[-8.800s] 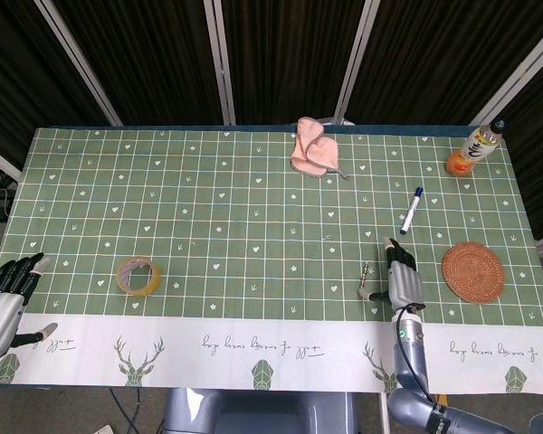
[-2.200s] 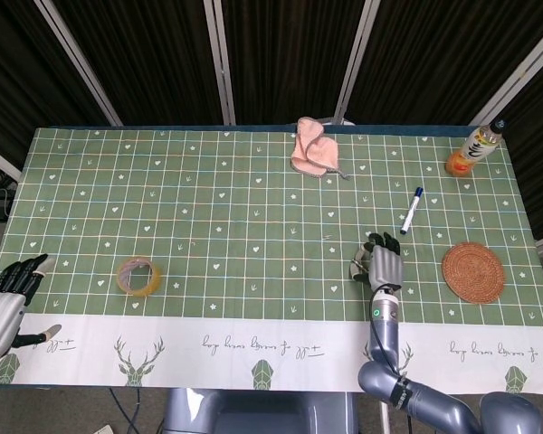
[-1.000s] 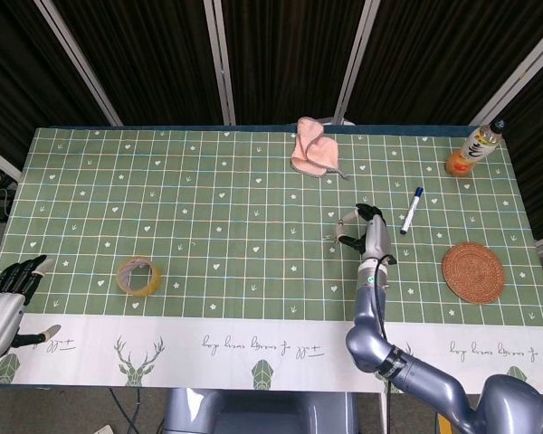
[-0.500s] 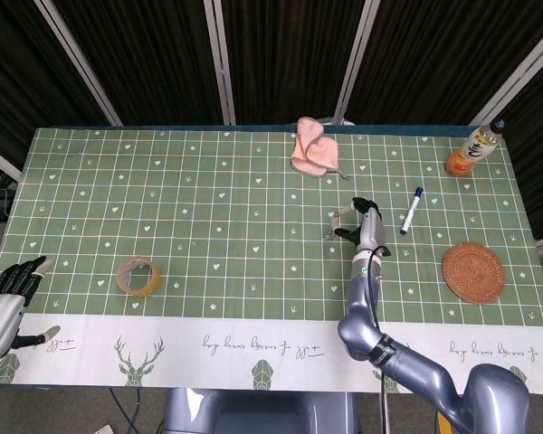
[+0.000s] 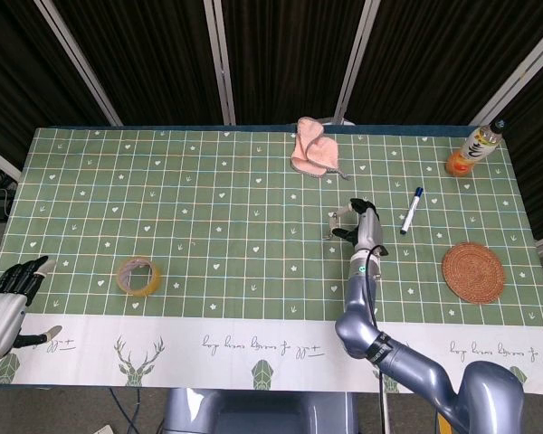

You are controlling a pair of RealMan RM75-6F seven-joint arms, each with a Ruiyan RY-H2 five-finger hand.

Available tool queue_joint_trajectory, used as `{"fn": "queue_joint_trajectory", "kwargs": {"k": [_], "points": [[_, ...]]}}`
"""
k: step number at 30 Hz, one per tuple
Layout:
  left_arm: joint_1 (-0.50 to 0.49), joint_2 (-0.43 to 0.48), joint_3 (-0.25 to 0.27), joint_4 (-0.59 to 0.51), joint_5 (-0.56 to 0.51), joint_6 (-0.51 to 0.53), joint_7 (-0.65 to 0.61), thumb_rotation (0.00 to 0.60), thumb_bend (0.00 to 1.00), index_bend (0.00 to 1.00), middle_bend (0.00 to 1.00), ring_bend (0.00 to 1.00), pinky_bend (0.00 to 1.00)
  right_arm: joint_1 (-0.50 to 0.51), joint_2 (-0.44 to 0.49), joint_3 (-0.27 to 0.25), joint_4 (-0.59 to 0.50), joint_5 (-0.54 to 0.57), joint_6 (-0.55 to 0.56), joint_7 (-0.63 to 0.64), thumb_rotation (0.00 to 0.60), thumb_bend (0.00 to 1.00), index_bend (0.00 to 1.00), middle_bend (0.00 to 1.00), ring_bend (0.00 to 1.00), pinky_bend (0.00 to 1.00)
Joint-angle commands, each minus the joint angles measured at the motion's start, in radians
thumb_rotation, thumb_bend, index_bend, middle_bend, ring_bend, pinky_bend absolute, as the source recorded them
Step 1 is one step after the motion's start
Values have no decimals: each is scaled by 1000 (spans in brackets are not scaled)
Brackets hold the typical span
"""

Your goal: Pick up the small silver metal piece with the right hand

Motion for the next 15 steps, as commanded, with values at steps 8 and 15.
{"fn": "queue_joint_trajectory", "kwargs": {"k": [8, 15], "points": [[-3, -1, 0, 0, -1, -5, 1, 600, 113, 0, 0, 0, 0, 15, -4, 1, 16, 16, -10, 0, 600, 321, 596, 181, 0, 0], [-3, -2, 0, -1, -5, -7, 1, 600, 114, 0, 0, 0, 0, 21, -8, -3, 30, 23, -18, 4, 600, 321, 595, 181, 0, 0]]}}
